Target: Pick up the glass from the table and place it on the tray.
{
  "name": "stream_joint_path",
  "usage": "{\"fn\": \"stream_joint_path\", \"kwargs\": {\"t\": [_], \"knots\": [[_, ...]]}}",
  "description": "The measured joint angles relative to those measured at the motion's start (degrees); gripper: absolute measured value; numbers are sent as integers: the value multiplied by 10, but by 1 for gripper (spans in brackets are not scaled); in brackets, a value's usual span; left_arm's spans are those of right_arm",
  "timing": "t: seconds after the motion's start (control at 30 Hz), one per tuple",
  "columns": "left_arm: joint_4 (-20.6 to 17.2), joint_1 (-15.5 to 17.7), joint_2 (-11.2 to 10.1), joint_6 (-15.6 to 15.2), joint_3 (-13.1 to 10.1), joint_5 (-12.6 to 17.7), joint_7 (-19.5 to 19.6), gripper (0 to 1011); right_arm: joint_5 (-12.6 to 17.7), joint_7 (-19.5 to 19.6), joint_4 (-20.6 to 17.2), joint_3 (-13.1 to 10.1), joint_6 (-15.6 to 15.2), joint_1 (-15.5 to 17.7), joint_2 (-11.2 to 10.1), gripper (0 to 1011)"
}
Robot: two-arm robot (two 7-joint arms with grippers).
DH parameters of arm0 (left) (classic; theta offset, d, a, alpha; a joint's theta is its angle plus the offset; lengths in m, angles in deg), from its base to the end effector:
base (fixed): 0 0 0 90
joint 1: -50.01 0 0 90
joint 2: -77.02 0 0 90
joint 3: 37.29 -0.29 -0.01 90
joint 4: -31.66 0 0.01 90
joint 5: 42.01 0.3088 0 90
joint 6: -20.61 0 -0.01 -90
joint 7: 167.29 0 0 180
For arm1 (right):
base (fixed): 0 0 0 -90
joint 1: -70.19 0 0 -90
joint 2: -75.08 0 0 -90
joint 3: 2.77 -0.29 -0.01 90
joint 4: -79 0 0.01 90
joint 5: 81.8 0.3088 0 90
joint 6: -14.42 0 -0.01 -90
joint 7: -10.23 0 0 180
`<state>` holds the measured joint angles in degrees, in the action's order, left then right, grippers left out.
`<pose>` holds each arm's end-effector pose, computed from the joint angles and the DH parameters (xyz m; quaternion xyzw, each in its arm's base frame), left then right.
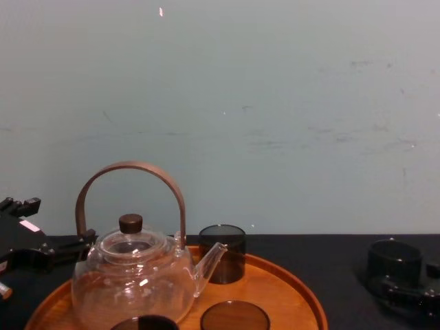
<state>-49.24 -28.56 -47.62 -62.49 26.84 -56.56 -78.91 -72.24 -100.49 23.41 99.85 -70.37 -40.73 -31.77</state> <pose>0.3581 0.0826 -0.3023 0.1415 -0.1324 0.5799 0.7913 0.4134 -0.0826 -0.3495 -0.1299 0.0178 -0.5452 0.8280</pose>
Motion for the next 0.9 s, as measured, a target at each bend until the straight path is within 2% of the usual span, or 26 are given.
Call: {"fn": "stream_joint_path", "kwargs": {"t": [0.3, 0.9], "knots": [[0, 0, 0, 0, 0, 0, 0, 1010, -10, -5, 37, 9, 5, -31, 10, 1002], [0, 0, 0, 0, 0, 0, 0, 1010, -27, -7, 138, 18, 27, -98, 35, 1002]]}}
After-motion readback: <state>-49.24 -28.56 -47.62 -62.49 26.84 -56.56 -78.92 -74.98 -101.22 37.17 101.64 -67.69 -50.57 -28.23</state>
